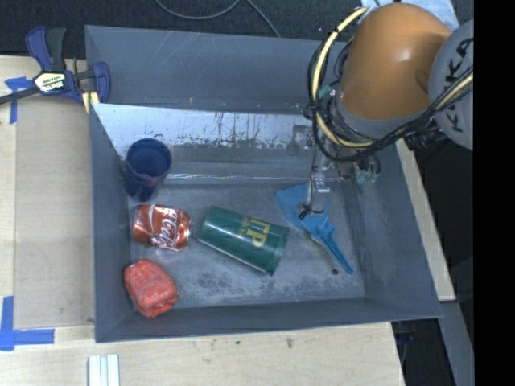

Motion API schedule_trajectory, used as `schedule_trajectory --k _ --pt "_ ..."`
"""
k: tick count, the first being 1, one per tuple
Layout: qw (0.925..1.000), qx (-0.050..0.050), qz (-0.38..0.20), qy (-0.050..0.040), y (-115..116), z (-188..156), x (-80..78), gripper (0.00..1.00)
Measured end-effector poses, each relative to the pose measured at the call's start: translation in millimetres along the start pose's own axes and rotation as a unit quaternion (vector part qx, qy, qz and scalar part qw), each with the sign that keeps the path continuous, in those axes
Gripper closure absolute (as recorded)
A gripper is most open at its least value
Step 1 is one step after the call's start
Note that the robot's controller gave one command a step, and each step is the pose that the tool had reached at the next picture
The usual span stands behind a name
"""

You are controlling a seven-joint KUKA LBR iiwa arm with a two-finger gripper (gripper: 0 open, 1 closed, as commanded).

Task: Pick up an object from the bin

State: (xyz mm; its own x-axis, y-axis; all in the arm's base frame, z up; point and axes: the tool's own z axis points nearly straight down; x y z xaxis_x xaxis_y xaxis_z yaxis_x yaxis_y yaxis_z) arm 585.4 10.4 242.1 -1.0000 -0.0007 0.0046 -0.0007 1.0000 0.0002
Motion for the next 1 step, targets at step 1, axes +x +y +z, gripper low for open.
schedule_trajectory --k 1 --pt "1.0000 0.000 0.000 -0.0041 0.0 -4.9 -1.1 0.00"
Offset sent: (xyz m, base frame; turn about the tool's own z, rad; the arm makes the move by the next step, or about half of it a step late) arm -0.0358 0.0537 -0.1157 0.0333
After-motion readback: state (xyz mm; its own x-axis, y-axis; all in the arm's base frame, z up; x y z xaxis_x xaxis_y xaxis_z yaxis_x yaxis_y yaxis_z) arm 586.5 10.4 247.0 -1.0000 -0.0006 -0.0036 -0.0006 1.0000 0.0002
